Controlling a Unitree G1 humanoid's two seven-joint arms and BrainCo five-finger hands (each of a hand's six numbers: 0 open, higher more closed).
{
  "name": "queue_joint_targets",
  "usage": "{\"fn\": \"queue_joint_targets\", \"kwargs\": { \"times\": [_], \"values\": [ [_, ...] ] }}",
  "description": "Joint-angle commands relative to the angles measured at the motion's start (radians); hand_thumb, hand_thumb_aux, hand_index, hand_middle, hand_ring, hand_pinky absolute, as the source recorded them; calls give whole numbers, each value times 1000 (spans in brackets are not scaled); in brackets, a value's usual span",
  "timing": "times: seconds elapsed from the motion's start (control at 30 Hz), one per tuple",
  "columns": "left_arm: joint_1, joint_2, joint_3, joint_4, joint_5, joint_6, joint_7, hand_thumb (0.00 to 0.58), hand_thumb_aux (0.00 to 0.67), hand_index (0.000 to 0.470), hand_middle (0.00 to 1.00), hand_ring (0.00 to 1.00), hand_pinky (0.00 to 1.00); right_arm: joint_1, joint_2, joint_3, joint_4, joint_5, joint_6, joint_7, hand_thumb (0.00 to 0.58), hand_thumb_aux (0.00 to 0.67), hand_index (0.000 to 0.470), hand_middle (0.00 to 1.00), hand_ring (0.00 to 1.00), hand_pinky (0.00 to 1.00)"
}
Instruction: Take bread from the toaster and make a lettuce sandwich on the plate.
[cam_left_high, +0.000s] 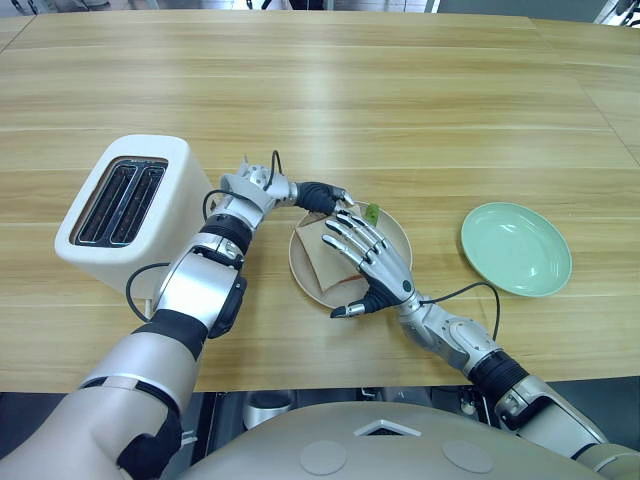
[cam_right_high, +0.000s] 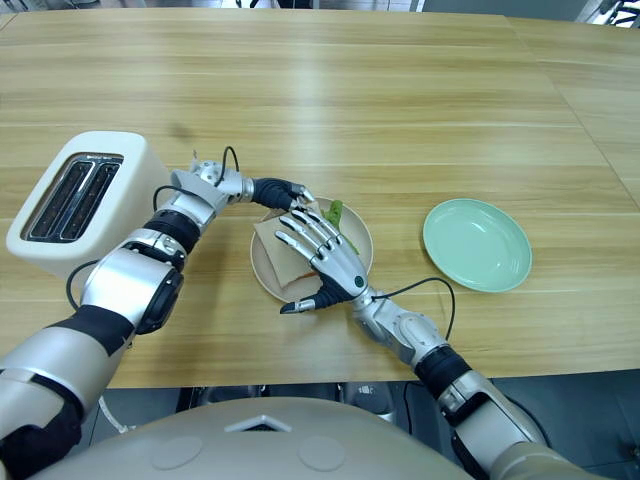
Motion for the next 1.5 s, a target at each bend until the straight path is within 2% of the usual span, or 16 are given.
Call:
{"fn": "queue_joint_targets", "kwargs": {
  "times": [0.03,0.2,0.5,0.73,1.03,1.5],
  "values": [
    [9,-15,-52,29,67,-9,53,580,670,460,1000,1000,1000,0,0,-1,19,13,3,17,0,0,0,0,0,0],
    [-7,-24,-68,49,100,1,143,580,670,460,1000,1000,1000,-9,16,17,75,26,-12,59,0,0,0,0,0,0],
    [-35,-32,-82,65,136,2,198,580,670,460,1000,1000,1000,-34,39,48,208,60,-49,156,0,0,0,0,0,0],
    [-52,-34,-70,76,153,8,225,580,670,460,1000,1000,1000,-62,70,104,411,59,-37,243,0,0,0,0,0,0],
    [-75,-40,-58,83,163,19,267,580,670,460,1000,1000,1000,-64,86,145,552,78,-43,321,0,0,0,0,0,0],
    [-87,-42,-32,86,147,23,290,580,670,460,1000,1000,1000,-42,62,144,607,99,-39,334,0,0,0,0,0,0]
  ]
}}
